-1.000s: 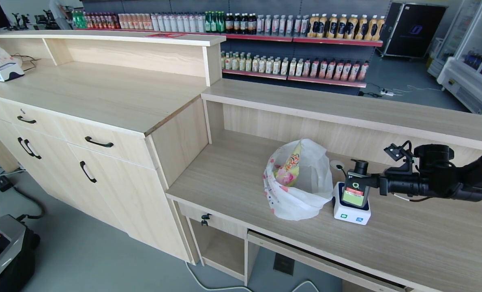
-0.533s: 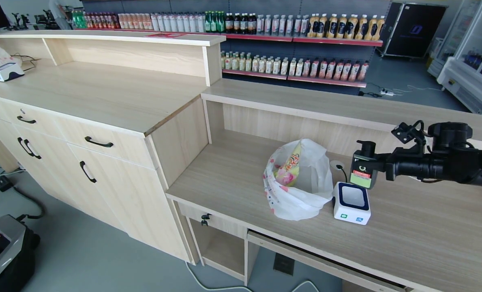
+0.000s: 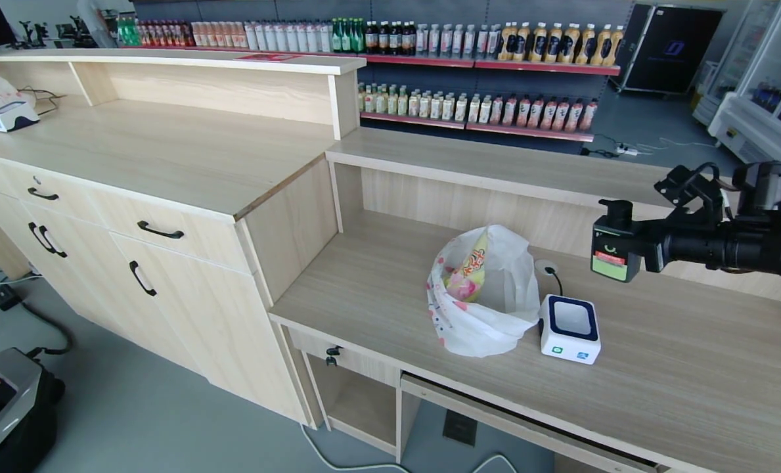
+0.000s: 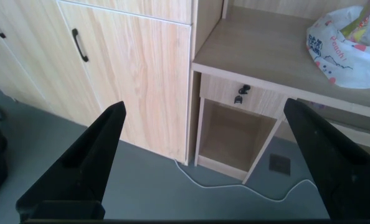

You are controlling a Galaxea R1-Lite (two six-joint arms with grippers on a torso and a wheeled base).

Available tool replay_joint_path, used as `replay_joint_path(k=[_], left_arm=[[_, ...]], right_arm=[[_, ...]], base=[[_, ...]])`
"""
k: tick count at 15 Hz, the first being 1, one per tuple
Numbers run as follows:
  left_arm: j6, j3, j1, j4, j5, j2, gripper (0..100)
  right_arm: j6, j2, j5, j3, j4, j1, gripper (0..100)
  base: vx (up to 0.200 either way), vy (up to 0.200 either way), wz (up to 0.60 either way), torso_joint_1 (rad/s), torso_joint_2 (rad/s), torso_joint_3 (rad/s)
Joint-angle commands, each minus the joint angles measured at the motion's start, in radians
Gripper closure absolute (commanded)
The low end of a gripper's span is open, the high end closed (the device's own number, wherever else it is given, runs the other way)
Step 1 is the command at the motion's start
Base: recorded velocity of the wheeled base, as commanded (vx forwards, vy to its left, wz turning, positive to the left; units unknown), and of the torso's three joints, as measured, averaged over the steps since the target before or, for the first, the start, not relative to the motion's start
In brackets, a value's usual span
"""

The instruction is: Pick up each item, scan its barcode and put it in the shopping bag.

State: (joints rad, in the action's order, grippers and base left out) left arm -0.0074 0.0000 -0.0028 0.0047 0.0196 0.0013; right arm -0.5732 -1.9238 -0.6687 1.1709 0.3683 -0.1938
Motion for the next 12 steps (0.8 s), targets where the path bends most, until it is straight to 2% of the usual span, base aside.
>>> replay_joint_path(k=[1, 3, 5, 8, 9, 12], left_arm=[[0.0, 0.0, 0.0, 0.0, 0.0, 0.0, 0], [0.0, 0.0, 0.0, 0.0, 0.0, 0.0, 0], [0.0, 0.0, 0.0, 0.0, 0.0, 0.0, 0], [0.0, 0.0, 0.0, 0.0, 0.0, 0.0, 0], [0.0, 0.0, 0.0, 0.0, 0.0, 0.0, 0], [0.0, 0.0, 0.0, 0.0, 0.0, 0.0, 0]], right_arm=[[0.007, 0.066, 0.047, -0.03, -0.009, 0.027, 100], [0.039, 0.08, 0.121, -0.028, -0.009, 0.068, 100], [0.156, 0.074, 0.247, -0.019, 0.032, 0.146, 100], [0.303, 0.022, 0.653, -0.016, 0.138, 0.261, 100], [0.32, -0.001, 0.718, -0.017, 0.172, 0.284, 100], [0.32, -0.026, 0.755, -0.043, 0.251, 0.318, 100]], base=[[0.0, 0.0, 0.0, 0.0, 0.0, 0.0], [0.0, 0.0, 0.0, 0.0, 0.0, 0.0], [0.0, 0.0, 0.0, 0.0, 0.0, 0.0], [0.0, 0.0, 0.0, 0.0, 0.0, 0.0], [0.0, 0.0, 0.0, 0.0, 0.0, 0.0], [0.0, 0.0, 0.0, 0.0, 0.0, 0.0]])
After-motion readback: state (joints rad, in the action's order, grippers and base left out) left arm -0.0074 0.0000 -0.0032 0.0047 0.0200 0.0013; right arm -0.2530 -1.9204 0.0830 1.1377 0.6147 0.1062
